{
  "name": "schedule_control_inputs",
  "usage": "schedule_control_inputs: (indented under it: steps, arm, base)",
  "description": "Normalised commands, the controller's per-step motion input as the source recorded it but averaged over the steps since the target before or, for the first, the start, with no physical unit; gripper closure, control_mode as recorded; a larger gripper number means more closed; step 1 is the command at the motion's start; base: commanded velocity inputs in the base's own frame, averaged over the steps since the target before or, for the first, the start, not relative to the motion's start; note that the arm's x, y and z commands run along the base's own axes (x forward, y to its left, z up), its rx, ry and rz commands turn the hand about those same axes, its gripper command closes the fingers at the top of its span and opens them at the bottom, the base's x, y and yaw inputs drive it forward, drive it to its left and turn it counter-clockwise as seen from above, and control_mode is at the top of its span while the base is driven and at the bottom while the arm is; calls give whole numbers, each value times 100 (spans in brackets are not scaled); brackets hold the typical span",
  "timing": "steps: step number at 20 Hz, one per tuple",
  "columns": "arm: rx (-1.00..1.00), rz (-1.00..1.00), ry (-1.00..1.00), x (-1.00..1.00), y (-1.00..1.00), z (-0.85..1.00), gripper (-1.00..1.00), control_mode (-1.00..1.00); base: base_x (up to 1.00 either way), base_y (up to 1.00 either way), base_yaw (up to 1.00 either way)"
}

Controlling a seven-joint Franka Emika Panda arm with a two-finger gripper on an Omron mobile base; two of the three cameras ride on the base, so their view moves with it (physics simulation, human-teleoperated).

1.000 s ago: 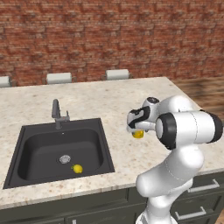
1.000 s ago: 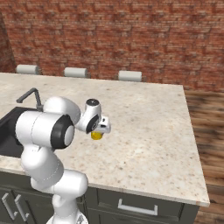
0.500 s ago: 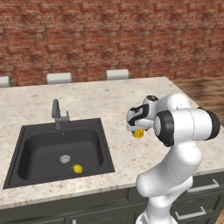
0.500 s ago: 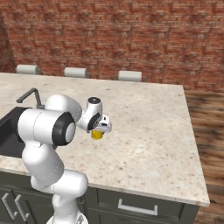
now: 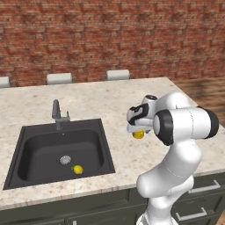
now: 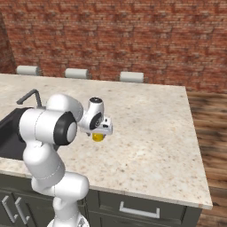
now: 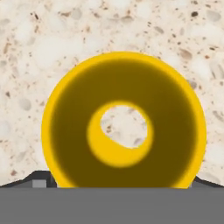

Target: Clear the mugs and bowl far away from the sink.

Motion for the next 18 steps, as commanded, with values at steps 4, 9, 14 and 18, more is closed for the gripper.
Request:
schedule_control_inputs:
  steps: [4, 9, 14, 18]
  arm:
    - [0, 0, 7, 0, 0, -20, -100, -100]
    - [0, 0, 9, -11, 0, -36, -100, -100]
    - [0, 0, 13, -19, 0, -45, -100, -100]
    - [0, 1, 2, 25, 0, -20, -100, -100]
  base:
    - [0, 0, 0]
    - [0, 0, 0]
    - [0, 0, 0]
    - [0, 0, 0]
